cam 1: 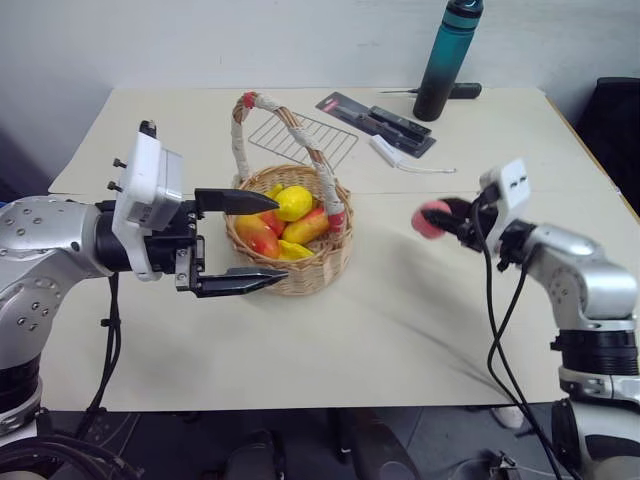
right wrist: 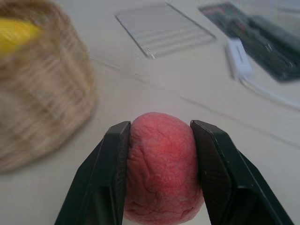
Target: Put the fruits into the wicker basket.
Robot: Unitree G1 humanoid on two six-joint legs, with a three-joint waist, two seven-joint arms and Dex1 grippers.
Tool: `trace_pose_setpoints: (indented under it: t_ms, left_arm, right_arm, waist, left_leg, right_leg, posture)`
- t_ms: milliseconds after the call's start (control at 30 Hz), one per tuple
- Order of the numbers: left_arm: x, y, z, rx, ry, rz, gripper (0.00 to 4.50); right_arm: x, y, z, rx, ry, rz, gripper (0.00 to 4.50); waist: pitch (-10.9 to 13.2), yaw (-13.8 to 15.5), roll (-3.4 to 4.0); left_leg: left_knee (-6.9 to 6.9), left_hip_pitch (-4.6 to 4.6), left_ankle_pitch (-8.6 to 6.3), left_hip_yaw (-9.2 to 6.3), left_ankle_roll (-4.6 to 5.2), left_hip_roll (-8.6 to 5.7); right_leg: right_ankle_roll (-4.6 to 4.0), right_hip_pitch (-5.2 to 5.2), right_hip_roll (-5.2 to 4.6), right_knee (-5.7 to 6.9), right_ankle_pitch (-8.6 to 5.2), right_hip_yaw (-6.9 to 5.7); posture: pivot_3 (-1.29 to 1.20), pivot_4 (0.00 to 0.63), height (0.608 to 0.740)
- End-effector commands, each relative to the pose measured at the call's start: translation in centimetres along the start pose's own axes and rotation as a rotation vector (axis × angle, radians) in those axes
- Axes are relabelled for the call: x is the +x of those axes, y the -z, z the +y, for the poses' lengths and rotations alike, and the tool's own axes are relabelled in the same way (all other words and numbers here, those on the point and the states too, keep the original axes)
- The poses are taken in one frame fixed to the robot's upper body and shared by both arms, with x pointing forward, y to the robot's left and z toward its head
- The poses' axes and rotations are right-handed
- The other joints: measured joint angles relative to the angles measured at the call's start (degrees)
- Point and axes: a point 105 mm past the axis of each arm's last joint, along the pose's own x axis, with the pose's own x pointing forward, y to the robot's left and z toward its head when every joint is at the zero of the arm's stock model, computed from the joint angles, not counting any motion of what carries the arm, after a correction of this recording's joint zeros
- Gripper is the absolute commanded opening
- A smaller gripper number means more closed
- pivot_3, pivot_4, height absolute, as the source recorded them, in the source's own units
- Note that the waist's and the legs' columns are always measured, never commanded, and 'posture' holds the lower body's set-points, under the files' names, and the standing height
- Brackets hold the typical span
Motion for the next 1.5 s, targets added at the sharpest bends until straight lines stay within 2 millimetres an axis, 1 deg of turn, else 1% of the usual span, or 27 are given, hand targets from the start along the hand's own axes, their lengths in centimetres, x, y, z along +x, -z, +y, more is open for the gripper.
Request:
trace_pose_setpoints:
  t_ms: [33, 67, 167, 200, 233, 300, 367, 433, 467, 533, 567, 600, 700, 767, 833, 900, 933, 1000, 1100, 1200, 1233, 1300, 1333, 1367, 1400, 1467, 1500]
  left_arm:
    - [-1.0, -1.0, -0.1, 0.023, -0.033, -0.016, 4.50]
    - [-1.1, -1.0, -0.1, 0.023, -0.039, -0.013, 4.50]
    - [-1.1, -0.9, -0.1, 0.021, -0.045, -0.011, 4.50]
    - [-1.1, -0.9, 0.0, 0.023, -0.047, -0.009, 4.50]
    - [-1.1, -0.8, 0.0, 0.024, -0.049, -0.008, 4.50]
    - [-1.0, -0.8, 0.0, 0.030, -0.051, -0.007, 4.50]
    - [-0.7, -1.1, -0.2, 0.040, -0.046, -0.017, 4.50]
    - [-0.6, -1.4, -0.3, 0.044, -0.043, -0.026, 4.50]
    - [-0.6, -1.5, -0.4, 0.044, -0.043, -0.028, 4.50]
    - [-0.7, -1.4, -0.5, 0.040, -0.047, -0.025, 4.50]
    - [-0.8, -1.4, -0.5, 0.036, -0.049, -0.022, 4.50]
    - [-0.8, -1.2, -0.5, 0.032, -0.052, -0.019, 4.50]
    - [-0.9, -1.0, -0.4, 0.025, -0.052, -0.014, 4.50]
    - [-0.9, -1.0, -0.3, 0.024, -0.049, -0.016, 4.50]
    - [-0.8, -1.0, -0.1, 0.022, -0.045, -0.019, 4.50]
    - [-0.6, -1.0, 0.0, 0.020, -0.032, -0.027, 4.50]
    - [-0.5, -1.1, 0.0, 0.019, -0.025, -0.033, 4.50]
    - [-0.3, -1.1, 0.1, 0.018, -0.016, -0.040, 4.50]
    - [0.1, -1.0, 0.2, 0.021, -0.001, -0.041, 4.50]
    - [0.2, -1.0, 0.2, 0.026, 0.012, -0.039, 4.50]
    - [0.2, -1.0, 0.2, 0.027, 0.012, -0.040, 4.50]
    - [0.2, -1.2, 0.3, 0.030, 0.012, -0.046, 4.50]
    - [0.3, -1.3, 0.3, 0.032, 0.012, -0.049, 4.50]
    - [0.4, -1.4, 0.3, 0.037, 0.010, -0.054, 4.50]
    - [0.4, -1.5, 0.3, 0.040, 0.009, -0.057, 4.50]
    - [0.6, -1.7, 0.2, 0.046, 0.008, -0.062, 4.50]
    - [0.6, -1.7, 0.2, 0.047, 0.008, -0.062, 4.50]
  right_arm:
    - [2.6, -5.2, 4.4, 0.015, -0.203, -0.117, 1.65]
    - [3.5, -5.8, 5.4, 0.025, -0.244, -0.123, 1.65]
    - [5.1, -6.8, 7.2, 0.054, -0.326, -0.131, 1.65]
    - [5.9, -7.2, 8.6, 0.062, -0.390, -0.128, 1.65]
    - [6.7, -7.4, 9.9, 0.053, -0.444, -0.122, 1.65]
    - [8.1, -7.0, 11.7, 0.008, -0.500, -0.094, 1.65]
    - [9.3, -6.2, 11.9, -0.033, -0.479, -0.060, 2.37]
    - [10.0, -5.7, 11.2, -0.052, -0.432, -0.040, 2.94]
    - [10.1, -5.7, 10.7, -0.060, -0.405, -0.039, 3.33]
    - [9.9, -5.9, 9.4, -0.061, -0.347, -0.051, 3.96]
    - [9.6, -6.1, 8.9, -0.056, -0.327, -0.059, 4.36]
    - [9.0, -6.4, 8.3, -0.051, -0.313, -0.066, 4.45]
    - [6.3, -6.8, 6.6, -0.062, -0.288, -0.088, 4.45]
    - [4.5, -6.5, 6.2, -0.076, -0.289, -0.082, 4.45]
    - [1.8, -5.1, 6.9, -0.097, -0.353, -0.041, 4.45]
    - [-0.5, -3.9, 8.4, -0.135, -0.430, -0.059, 4.45]
    - [-1.2, -3.1, 8.9, -0.130, -0.445, -0.058, 4.45]
    - [-1.7, -1.9, 9.7, -0.111, -0.459, -0.057, 4.45]
    - [-1.7, -1.4, 11.6, -0.046, -0.500, -0.097, 4.45]
    - [0.2, -1.2, 12.9, -0.015, -0.483, -0.113, 4.45]
    - [0.8, -1.1, 13.0, -0.010, -0.466, -0.112, 4.45]
    - [2.7, -0.9, 12.7, -0.038, -0.373, -0.135, 4.45]
    - [3.3, -0.8, 12.7, -0.015, -0.350, -0.142, 4.45]
    - [3.8, -0.5, 13.1, 0.013, -0.354, -0.146, 4.45]
    - [4.1, -0.3, 13.5, 0.035, -0.364, -0.148, 4.45]
    - [4.4, 0.1, 13.9, 0.013, -0.369, -0.146, 4.45]
    - [4.5, 0.2, 13.9, 0.005, -0.363, -0.145, 4.27]
  waist:
    - [0.0, -0.4, -0.01]
    - [0.0, -0.6, -0.01]
    - [0.0, -0.6, -0.04]
    - [0.0, -0.5, -0.04]
    - [0.0, -0.4, -0.04]
    - [0.0, -0.5, -0.04]
    - [0.0, -0.5, -0.04]
    - [0.0, -0.5, -0.05]
    - [0.0, -0.3, -0.05]
    - [0.0, -0.1, -0.05]
    - [0.0, -0.1, -0.05]
    - [0.0, 0.0, -0.05]
    - [0.0, 0.5, -0.05]
    - [0.0, 0.9, -0.06]
    - [0.0, 1.2, -0.06]
    - [0.0, 1.5, -0.06]
    - [0.0, 1.4, -0.06]
    - [0.0, 1.0, -0.07]
    - [0.0, 0.4, -0.08]
    - [0.0, 0.2, -0.10]
    - [0.0, 0.2, -0.10]
    - [0.0, 0.2, -0.10]
    - [0.0, 0.2, -0.11]
    - [0.0, 0.2, -0.11]
    - [0.0, 0.4, -0.11]
    - [0.0, 0.7, -0.11]
    - [0.0, 0.8, -0.11]
  left_leg:
    - [0.01, 0.01, -0.01, 0.00, 0.01, 0.02]
    - [0.00, 0.01, -0.01, -0.02, 0.01, 0.03]
    - [-0.05, -0.01, -0.02, -0.20, 0.01, 0.05]
    - [-0.05, -0.07, -0.03, -0.23, -0.01, 0.05]
    - [-0.04, -0.13, -0.03, -0.27, -0.02, 0.04]
    - [-0.04, -0.22, -0.03, -0.25, -0.02, 0.00]
    - [-0.03, -0.26, -0.05, -0.25, 0.00, 0.01]
    - [-0.04, -0.27, -0.10, -0.26, -0.02, 0.03]
    - [-0.04, -0.29, -0.11, -0.27, -0.03, 0.04]
    - [-0.04, -0.31, -0.12, -0.28, -0.03, 0.03]
    - [-0.04, -0.32, -0.13, -0.28, -0.03, 0.03]
    - [-0.04, -0.32, -0.13, -0.27, -0.03, 0.03]
    - [-0.04, -0.30, -0.14, -0.27, -0.05, 0.04]
    - [-0.05, -0.29, -0.15, -0.29, -0.06, 0.05]
    - [-0.05, -0.29, -0.15, -0.30, -0.06, 0.04]
    - [-0.06, -0.27, -0.17, -0.33, -0.07, 0.04]
    - [-0.07, -0.24, -0.17, -0.34, -0.07, 0.04]
    - [-0.07, -0.19, -0.18, -0.31, -0.10, 0.04]
    - [-0.04, -0.13, -0.17, -0.22, -0.10, 0.03]
    - [-0.04, -0.07, -0.10, -0.25, -0.08, 0.04]
    - [-0.04, -0.07, -0.07, -0.29, -0.09, 0.04]
    - [-0.04, -0.07, -0.04, -0.33, -0.05, 0.03]
    - [-0.04, -0.08, -0.04, -0.33, -0.05, 0.03]
    - [-0.04, -0.08, -0.04, -0.34, -0.04, 0.02]
    - [-0.05, -0.11, -0.04, -0.35, -0.05, 0.02]
    - [-0.04, -0.14, -0.01, -0.35, -0.09, 0.02]
    - [-0.04, -0.14, 0.01, -0.36, -0.15, 0.02]
  right_leg:
    - [-0.02, 0.01, 0.01, 0.00, 0.01, -0.01]
    - [-0.04, 0.00, 0.01, 0.01, 0.01, -0.02]
    - [-0.14, 0.00, 0.01, 0.04, -0.04, -0.19]
    - [-0.17, -0.02, 0.00, 0.03, -0.05, -0.23]
    - [-0.17, -0.04, -0.04, 0.02, -0.06, -0.28]
    - [-0.16, -0.08, -0.10, -0.05, -0.05, -0.30]
    - [-0.16, -0.09, -0.12, -0.09, -0.05, -0.31]
    - [-0.16, -0.09, -0.13, -0.12, -0.06, -0.36]
    - [-0.16, -0.09, -0.13, -0.14, -0.06, -0.37]
    - [-0.16, -0.09, -0.16, -0.16, -0.06, -0.39]
    - [-0.15, -0.09, -0.16, -0.17, -0.06, -0.39]
    - [-0.16, -0.09, -0.16, -0.17, -0.06, -0.39]
    - [-0.16, -0.09, -0.16, -0.17, -0.07, -0.42]
    - [-0.17, -0.09, -0.16, -0.17, -0.10, -0.45]
    - [-0.17, -0.08, -0.16, -0.18, -0.11, -0.45]
    - [-0.13, -0.05, -0.15, -0.18, -0.13, -0.45]
    - [-0.11, -0.03, -0.13, -0.18, -0.16, -0.45]
    - [-0.09, 0.00, -0.09, -0.13, -0.18, -0.39]
    - [-0.08, 0.00, -0.09, -0.06, -0.18, -0.30]
    - [-0.12, 0.00, -0.04, 0.03, -0.16, -0.27]
    - [-0.17, 0.00, -0.03, 0.03, -0.13, -0.29]
    - [-0.23, 0.00, -0.03, 0.05, -0.10, -0.31]
    - [-0.24, -0.02, -0.02, 0.05, -0.09, -0.32]
    - [-0.24, -0.02, -0.02, 0.05, -0.09, -0.32]
    - [-0.24, -0.03, -0.03, 0.05, -0.09, -0.33]
    - [-0.24, -0.05, -0.04, 0.07, -0.09, -0.34]
    - [-0.24, -0.05, -0.05, 0.07, -0.09, -0.36]
  posture:
    - [0.00, 0.150, 0.740]
    - [0.00, 0.150, 0.740]
    - [0.00, 0.150, 0.740]
    - [0.00, 0.150, 0.740]
    - [0.00, 0.150, 0.740]
    - [0.00, 0.150, 0.740]
    - [0.00, 0.150, 0.740]
    - [0.00, 0.150, 0.740]
    - [0.00, 0.150, 0.740]
    - [0.00, 0.150, 0.740]
    - [0.00, 0.150, 0.740]
    - [0.00, 0.150, 0.740]
    - [0.00, 0.150, 0.740]
    - [0.00, 0.150, 0.740]
    - [0.00, 0.150, 0.740]
    - [0.00, 0.150, 0.740]
    - [0.00, 0.150, 0.740]
    - [0.00, 0.150, 0.740]
    - [0.00, 0.150, 0.740]
    - [0.00, 0.150, 0.740]
    - [0.00, 0.150, 0.740]
    - [0.00, 0.150, 0.740]
    - [0.00, 0.150, 0.740]
    - [0.00, 0.150, 0.740]
    - [0.00, 0.150, 0.740]
    - [0.00, 0.150, 0.740]
    - [0.00, 0.150, 0.740]
